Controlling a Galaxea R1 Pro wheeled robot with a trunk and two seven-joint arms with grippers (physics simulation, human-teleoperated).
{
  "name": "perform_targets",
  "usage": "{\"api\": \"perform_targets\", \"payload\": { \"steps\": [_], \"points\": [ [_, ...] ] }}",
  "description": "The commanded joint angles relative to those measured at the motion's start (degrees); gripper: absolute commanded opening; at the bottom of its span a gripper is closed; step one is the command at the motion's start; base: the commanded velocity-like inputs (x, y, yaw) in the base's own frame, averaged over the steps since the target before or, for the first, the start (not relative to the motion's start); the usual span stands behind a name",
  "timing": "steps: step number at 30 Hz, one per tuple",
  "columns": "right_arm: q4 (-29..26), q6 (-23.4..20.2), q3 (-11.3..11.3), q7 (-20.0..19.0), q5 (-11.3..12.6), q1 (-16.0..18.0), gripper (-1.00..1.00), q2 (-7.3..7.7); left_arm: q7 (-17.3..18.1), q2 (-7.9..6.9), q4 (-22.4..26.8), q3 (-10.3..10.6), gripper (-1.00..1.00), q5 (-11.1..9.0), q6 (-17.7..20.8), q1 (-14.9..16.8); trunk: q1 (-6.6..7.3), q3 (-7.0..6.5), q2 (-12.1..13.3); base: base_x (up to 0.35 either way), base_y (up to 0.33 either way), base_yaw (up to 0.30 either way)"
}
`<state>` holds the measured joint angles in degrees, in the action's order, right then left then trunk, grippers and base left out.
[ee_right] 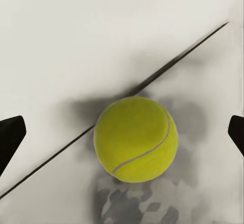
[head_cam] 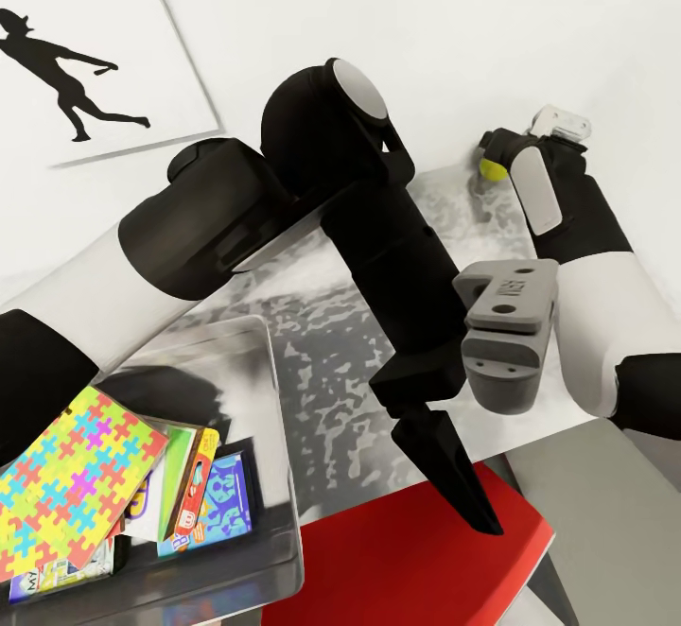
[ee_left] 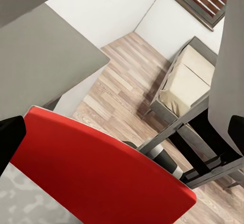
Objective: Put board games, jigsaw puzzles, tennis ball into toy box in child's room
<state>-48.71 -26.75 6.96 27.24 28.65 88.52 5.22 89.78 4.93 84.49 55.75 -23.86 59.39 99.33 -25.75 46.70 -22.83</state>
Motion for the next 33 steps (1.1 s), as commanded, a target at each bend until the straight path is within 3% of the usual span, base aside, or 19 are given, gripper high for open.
{"api": "perform_targets", "payload": {
  "steps": [1, 8, 22, 33],
  "points": [
    [0.0, 0.2, 0.5, 0.5, 0.3, 0.1, 1.00, 0.16, 0.2, 0.00, 0.0, 0.1, 1.00, 0.0, 0.6, 0.1, -0.03, 0.07, -0.1, 0.000, 0.000, 0.000],
    [0.9, 1.7, 1.0, -0.4, -2.4, -0.1, 1.00, 0.38, 0.2, 0.01, 0.0, 0.1, 1.00, 0.0, 0.6, 0.1, -0.03, 0.07, -0.1, 0.000, 0.000, 0.000],
    [1.2, 1.8, 0.9, -0.7, -2.8, -0.1, 1.00, 0.40, 0.2, 0.08, 0.0, 0.1, 1.00, 0.0, 0.6, 0.1, -0.03, 0.11, -0.1, 0.000, 0.000, 0.000],
    [1.3, 1.9, 0.9, -0.8, -2.5, -0.1, 1.00, 0.34, 0.2, 0.10, 0.0, 0.1, 1.00, 0.0, 0.6, 0.1, -0.03, 0.95, -0.1, 0.000, 0.000, 0.000]
  ]
}}
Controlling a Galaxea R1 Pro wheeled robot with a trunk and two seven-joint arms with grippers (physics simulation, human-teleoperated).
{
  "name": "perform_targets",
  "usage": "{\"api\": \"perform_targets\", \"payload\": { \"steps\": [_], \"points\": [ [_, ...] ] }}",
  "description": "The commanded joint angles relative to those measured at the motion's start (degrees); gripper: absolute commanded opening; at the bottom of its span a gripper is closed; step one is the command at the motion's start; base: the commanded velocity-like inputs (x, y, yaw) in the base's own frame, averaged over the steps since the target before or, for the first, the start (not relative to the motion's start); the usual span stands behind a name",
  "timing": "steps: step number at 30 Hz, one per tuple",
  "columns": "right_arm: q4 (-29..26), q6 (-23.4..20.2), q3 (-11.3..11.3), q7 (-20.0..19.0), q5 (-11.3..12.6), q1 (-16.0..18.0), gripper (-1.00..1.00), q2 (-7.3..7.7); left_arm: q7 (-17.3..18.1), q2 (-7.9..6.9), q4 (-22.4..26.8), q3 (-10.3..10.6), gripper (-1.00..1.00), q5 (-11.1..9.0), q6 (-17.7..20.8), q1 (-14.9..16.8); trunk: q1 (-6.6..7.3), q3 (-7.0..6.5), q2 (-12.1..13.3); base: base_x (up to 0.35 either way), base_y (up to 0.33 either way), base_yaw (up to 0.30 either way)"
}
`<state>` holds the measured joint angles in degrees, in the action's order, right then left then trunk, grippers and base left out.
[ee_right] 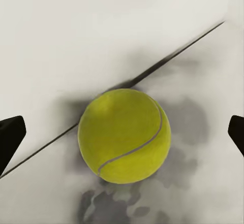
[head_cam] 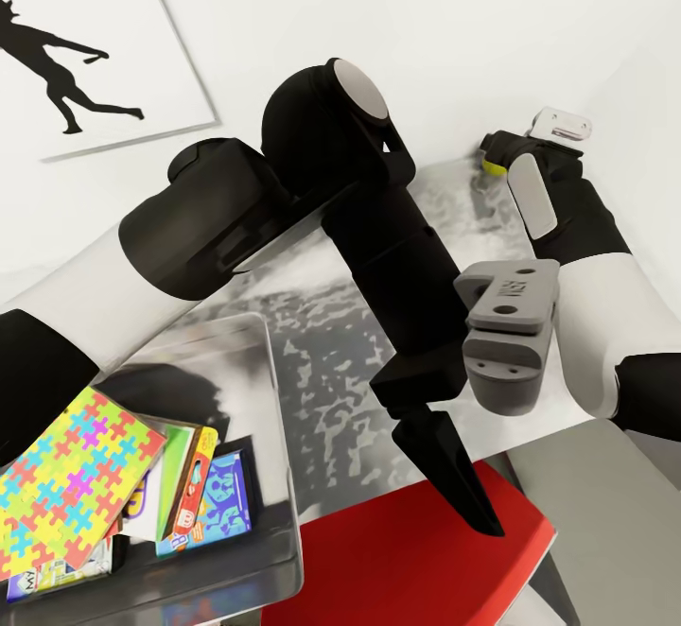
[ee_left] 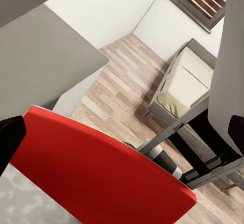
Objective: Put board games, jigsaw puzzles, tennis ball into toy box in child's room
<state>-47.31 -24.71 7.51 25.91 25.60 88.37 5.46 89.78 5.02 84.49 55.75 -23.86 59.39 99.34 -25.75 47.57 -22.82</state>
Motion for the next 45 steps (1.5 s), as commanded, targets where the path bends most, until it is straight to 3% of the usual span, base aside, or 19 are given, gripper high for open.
{"api": "perform_targets", "payload": {
  "steps": [1, 35, 45],
  "points": [
    [-0.1, -0.2, 0.3, 0.5, 0.5, 0.0, 1.00, 0.12, 0.2, 0.03, 0.0, 0.1, 1.00, 0.0, 0.6, 0.1, -0.03, 0.16, -0.1, 0.000, 0.000, 0.000],
    [0.8, -0.1, 0.3, 0.5, 0.1, 0.7, 1.00, 0.07, 0.2, 0.28, 0.0, 0.1, 1.00, 0.0, 0.6, 0.1, -0.03, 2.79, -0.1, 0.000, 0.000, 0.000],
    [0.8, 0.4, 0.2, 0.5, 0.1, 1.1, 1.00, -0.01, 0.2, 0.25, 0.0, 0.1, 1.00, 0.0, 0.6, 0.1, -0.03, 2.92, -0.1, 0.000, 0.000, 0.000]
  ]
}}
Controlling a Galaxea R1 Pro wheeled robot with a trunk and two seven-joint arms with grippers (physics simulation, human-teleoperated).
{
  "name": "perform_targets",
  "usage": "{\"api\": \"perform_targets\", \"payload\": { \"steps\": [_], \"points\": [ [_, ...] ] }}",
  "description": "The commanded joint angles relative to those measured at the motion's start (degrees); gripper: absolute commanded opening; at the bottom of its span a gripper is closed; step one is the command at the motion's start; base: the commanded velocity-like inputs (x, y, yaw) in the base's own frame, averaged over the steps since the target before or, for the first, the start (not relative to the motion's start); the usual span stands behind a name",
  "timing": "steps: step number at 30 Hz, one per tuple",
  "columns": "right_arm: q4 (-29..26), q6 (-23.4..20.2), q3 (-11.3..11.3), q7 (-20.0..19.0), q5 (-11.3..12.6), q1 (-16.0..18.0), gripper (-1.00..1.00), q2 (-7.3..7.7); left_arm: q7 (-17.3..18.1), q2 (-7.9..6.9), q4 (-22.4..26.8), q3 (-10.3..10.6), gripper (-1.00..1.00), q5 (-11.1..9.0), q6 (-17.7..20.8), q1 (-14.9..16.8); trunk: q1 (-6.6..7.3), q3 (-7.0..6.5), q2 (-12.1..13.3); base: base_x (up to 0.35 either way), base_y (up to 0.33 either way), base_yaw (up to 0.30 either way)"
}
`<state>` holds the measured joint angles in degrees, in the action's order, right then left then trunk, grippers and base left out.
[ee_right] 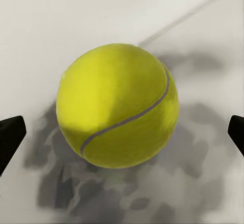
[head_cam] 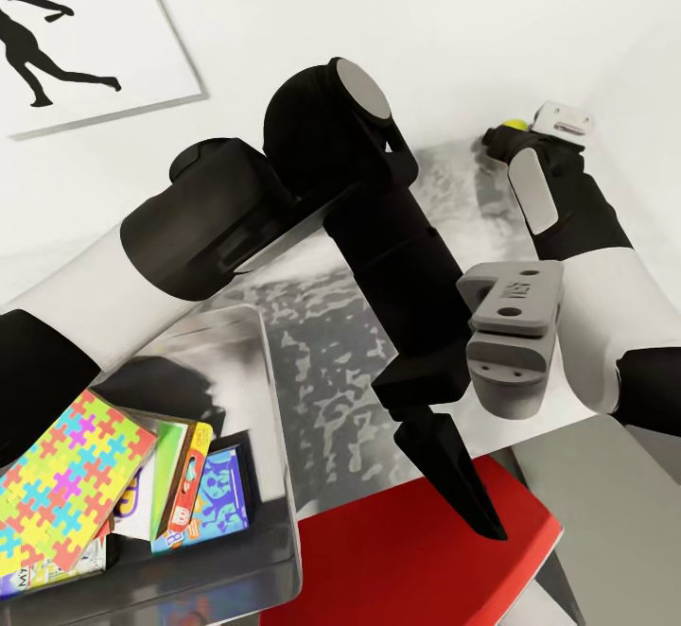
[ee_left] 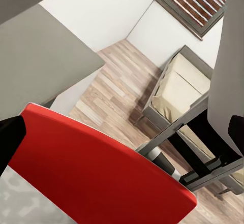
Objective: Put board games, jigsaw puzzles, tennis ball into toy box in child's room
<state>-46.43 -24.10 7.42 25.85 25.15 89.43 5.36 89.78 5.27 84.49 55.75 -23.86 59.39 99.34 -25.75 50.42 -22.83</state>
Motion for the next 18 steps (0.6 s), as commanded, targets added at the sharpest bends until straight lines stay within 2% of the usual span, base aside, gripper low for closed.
{"api": "perform_targets", "payload": {
  "steps": [1, 18],
  "points": [
    [-0.1, 0.0, 0.3, 0.5, 0.5, 0.2, 1.00, 0.07, 0.2, 0.00, 0.0, 0.1, 1.00, 0.0, 0.6, 0.1, -0.04, 0.07, -0.1, 0.000, 0.000, 0.000],
    [1.2, 1.3, 0.4, 0.5, 0.6, 0.8, 1.00, 0.11, 0.2, 0.09, -0.1, 0.1, 1.00, 0.0, 0.6, 0.1, -0.04, 0.17, -0.1, 0.000, 0.000, 0.000]
  ]
}}
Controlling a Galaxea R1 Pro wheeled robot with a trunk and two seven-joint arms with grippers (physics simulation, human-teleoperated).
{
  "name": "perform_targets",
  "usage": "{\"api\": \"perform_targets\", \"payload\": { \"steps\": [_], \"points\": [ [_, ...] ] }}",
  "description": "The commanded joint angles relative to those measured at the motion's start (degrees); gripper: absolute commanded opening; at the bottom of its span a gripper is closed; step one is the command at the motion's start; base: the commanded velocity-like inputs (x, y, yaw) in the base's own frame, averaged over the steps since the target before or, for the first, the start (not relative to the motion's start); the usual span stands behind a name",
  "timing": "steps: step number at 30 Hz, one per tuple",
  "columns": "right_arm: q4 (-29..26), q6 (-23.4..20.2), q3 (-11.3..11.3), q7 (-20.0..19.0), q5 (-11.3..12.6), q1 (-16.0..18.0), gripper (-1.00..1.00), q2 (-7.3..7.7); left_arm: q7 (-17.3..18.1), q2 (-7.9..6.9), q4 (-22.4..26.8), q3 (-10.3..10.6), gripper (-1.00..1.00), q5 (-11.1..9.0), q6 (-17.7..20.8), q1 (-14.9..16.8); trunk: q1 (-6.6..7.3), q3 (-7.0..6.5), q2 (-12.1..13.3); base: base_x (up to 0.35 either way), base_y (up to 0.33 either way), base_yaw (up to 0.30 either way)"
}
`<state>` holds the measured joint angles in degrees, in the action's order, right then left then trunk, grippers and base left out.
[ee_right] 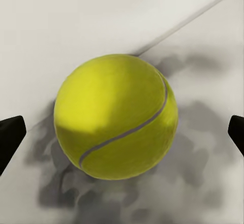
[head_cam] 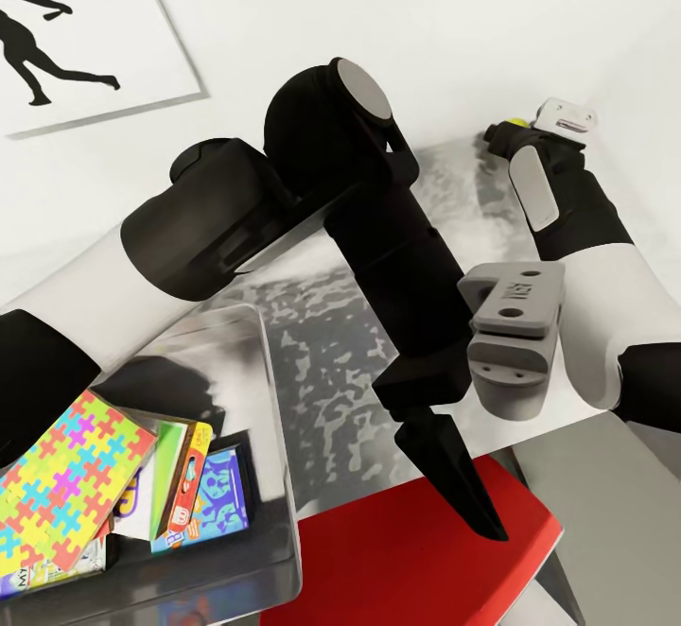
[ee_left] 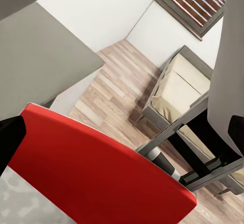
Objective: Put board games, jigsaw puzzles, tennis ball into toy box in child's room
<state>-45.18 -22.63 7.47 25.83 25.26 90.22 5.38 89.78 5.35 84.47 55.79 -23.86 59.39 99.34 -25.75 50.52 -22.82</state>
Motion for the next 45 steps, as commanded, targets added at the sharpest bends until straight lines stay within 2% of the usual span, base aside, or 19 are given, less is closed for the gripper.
{"api": "perform_targets", "payload": {
  "steps": [1, 13, 45],
  "points": [
    [0.0, -0.1, 0.3, 0.5, 0.5, 0.0, 1.00, 0.09, 0.2, 0.01, 0.0, 0.1, 1.00, 0.0, 0.6, 0.1, -0.03, 0.11, -0.1, 0.000, 0.000, 0.000],
    [-0.1, -0.1, 0.4, 0.6, 0.4, 0.0, 1.00, 0.15, 0.2, 0.04, 0.0, 0.0, 1.00, 0.0, 0.6, 0.1, -0.03, 1.00, -0.1, 0.000, 0.000, 0.000],
    [-0.3, 0.1, -0.5, 0.5, 1.4, 0.3, 1.00, -0.55, 0.2, -0.05, 0.0, 0.1, 1.00, 0.0, 0.6, 0.1, -0.03, 1.43, -0.1, 0.000, 0.000, 0.000]
  ]
}}
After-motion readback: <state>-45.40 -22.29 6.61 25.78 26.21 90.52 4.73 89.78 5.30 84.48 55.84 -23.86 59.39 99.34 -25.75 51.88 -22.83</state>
